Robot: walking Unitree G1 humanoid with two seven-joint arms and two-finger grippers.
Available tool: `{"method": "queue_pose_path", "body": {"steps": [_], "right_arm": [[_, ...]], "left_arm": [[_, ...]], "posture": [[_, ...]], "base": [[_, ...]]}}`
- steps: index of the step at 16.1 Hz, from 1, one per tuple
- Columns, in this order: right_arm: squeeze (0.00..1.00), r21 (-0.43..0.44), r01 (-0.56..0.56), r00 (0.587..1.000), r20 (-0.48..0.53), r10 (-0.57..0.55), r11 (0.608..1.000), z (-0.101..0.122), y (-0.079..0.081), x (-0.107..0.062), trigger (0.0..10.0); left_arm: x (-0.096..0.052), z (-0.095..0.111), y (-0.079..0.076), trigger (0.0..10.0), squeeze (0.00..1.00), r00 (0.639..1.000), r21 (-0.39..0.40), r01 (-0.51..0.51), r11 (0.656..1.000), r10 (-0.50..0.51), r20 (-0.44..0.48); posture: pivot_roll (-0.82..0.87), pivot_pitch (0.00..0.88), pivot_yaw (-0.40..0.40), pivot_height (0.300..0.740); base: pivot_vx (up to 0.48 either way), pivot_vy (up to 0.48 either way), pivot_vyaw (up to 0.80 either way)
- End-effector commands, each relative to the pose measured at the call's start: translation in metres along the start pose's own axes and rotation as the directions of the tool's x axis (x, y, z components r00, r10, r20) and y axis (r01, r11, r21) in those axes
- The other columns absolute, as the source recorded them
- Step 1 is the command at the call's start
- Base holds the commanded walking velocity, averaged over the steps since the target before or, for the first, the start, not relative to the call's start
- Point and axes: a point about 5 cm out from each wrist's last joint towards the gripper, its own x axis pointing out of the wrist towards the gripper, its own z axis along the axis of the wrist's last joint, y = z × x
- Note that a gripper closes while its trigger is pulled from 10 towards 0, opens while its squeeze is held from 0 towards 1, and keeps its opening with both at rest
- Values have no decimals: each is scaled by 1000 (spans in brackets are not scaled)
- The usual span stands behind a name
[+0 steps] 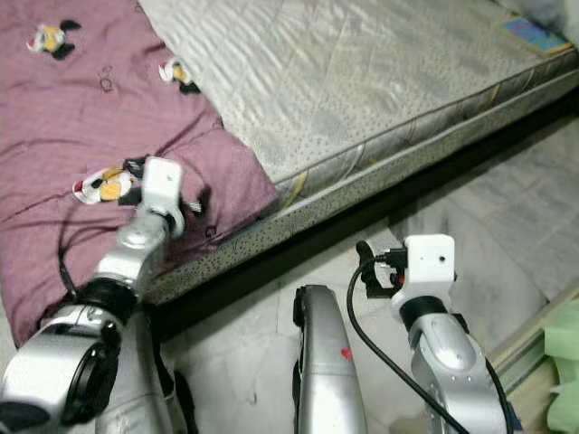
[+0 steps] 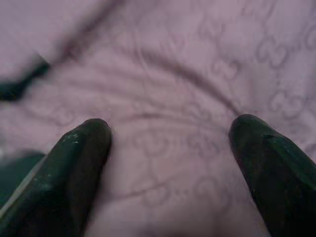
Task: Clean up the room
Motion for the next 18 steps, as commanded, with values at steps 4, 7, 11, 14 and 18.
{"method": "queue_pose_path", "body": {"steps": [4,7,11,14,18], "right_arm": [[0,9,13,1000,2,-13,1000,4,-1,-2,10000],[0,24,9,1000,20,-9,1000,6,4,6,10000],[0,56,-26,996,85,21,998,15,18,29,10000],[0,69,-42,992,125,33,997,20,26,46,10000],[0,68,-76,980,188,62,995,29,42,74,10000]], "left_arm": [[6,-2,-30,10000,0,980,121,180,976,-167,-112],[5,1,-54,10000,0,961,239,277,931,-262,-92],[4,35,-41,10000,0,962,237,97,967,-152,227],[-4,66,-20,10000,0,898,121,11,993,-63,435],[-27,70,18,10000,0,812,-116,-149,982,188,553]], "posture": [[-303,204,-30,500],[-281,171,-19,500],[-227,102,-14,500],[-179,44,-8,500],[-108,0,-15,500]], "base": [[0,0,0],[0,0,0],[0,0,0],[0,0,0],[0,0,0]]}}
